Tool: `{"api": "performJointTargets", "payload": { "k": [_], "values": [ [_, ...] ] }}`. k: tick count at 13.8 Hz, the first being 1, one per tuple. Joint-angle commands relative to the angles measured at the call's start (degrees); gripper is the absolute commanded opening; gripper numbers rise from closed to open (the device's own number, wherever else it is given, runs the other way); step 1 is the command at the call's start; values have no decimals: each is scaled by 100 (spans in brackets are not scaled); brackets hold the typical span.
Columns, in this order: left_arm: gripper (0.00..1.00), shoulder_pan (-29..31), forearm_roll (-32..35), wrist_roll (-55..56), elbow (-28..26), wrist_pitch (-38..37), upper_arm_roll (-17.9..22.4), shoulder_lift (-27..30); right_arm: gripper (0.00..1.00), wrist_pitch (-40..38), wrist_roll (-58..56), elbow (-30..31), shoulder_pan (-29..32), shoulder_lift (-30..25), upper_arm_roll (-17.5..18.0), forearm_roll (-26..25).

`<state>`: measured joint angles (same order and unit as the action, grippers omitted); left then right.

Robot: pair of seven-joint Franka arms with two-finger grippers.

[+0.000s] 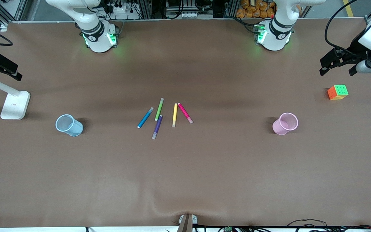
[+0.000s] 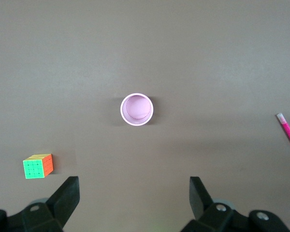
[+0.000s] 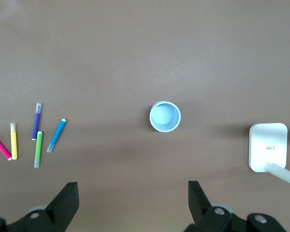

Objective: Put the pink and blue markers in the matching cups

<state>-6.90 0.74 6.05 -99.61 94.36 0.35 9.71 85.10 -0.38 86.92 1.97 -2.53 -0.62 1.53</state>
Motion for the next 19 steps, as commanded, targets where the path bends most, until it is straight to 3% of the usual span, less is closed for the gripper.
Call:
{"api": "performJointTargets", "payload": {
  "k": [1, 19],
  "values": [
    [100, 40, -38, 107, 144, -84, -26, -31, 100, -160, -477, -122, 22, 60, -17, -100],
    [100, 31, -21, 107, 47, -76, -53, -22, 100, -187, -427, -114, 31, 78, -9, -83]
  ]
}}
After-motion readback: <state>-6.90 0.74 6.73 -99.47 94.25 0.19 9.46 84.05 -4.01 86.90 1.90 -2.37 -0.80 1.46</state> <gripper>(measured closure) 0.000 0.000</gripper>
